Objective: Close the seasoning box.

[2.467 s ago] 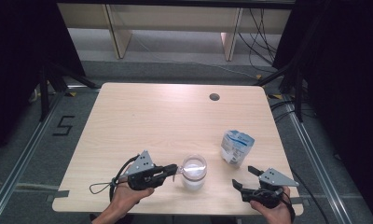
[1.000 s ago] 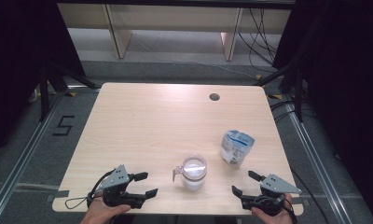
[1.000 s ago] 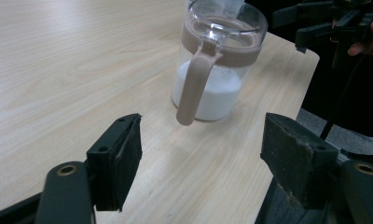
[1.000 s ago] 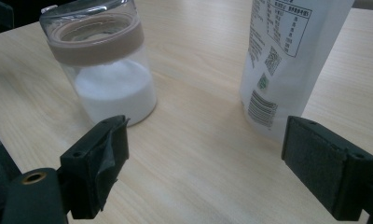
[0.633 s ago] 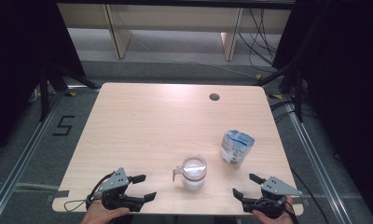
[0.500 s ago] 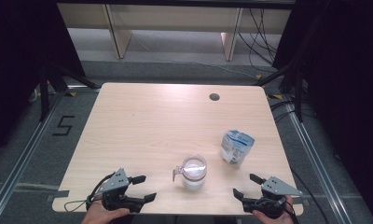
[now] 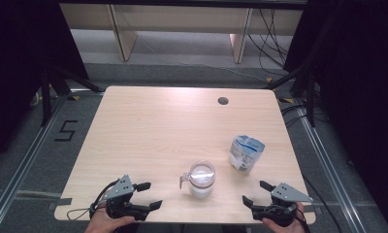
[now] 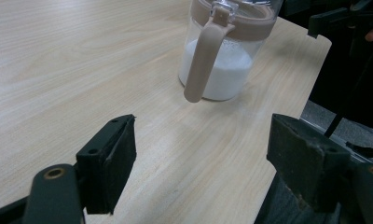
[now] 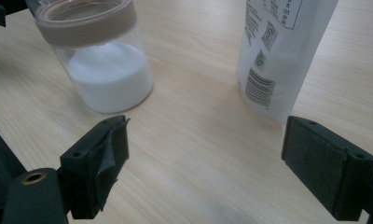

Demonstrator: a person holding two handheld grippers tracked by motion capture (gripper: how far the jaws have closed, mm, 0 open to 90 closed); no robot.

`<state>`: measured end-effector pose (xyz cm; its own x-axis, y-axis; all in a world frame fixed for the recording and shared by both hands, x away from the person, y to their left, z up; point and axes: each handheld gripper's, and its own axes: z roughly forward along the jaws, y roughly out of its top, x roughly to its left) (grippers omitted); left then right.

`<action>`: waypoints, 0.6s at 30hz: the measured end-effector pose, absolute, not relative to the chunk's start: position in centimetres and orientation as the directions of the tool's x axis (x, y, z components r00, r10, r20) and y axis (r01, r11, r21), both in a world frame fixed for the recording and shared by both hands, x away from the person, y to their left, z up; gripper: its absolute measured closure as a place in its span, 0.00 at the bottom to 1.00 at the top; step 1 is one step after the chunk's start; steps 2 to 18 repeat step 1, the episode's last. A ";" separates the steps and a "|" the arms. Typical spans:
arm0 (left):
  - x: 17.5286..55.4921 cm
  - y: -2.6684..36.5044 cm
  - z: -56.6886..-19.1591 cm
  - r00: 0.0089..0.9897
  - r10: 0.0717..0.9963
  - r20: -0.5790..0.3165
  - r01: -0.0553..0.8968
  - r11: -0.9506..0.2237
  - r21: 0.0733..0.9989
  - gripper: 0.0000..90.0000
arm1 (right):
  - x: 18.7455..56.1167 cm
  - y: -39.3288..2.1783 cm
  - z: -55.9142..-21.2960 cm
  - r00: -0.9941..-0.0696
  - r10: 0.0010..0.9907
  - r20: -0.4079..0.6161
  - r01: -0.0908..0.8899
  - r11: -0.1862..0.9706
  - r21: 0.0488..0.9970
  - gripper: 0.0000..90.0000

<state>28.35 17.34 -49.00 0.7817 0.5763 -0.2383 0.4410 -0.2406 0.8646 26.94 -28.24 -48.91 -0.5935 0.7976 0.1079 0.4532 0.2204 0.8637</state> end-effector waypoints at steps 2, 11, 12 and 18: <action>28.4 17.4 -49.0 0.787 0.574 -0.227 0.433 -0.252 0.866 0.25 | 27.1 -28.3 -49.0 -0.599 0.795 0.098 0.440 0.224 0.870 0.17; 28.4 17.4 -49.0 0.787 0.574 -0.227 0.433 -0.252 0.866 0.25 | 27.1 -28.3 -49.0 -0.599 0.795 0.098 0.440 0.224 0.870 0.17; 28.4 17.4 -49.0 0.787 0.574 -0.227 0.433 -0.252 0.866 0.25 | 27.1 -28.3 -49.0 -0.599 0.795 0.098 0.440 0.224 0.870 0.17; 28.4 17.4 -49.0 0.787 0.574 -0.227 0.433 -0.252 0.866 0.25 | 27.1 -28.3 -49.0 -0.599 0.795 0.098 0.440 0.224 0.870 0.17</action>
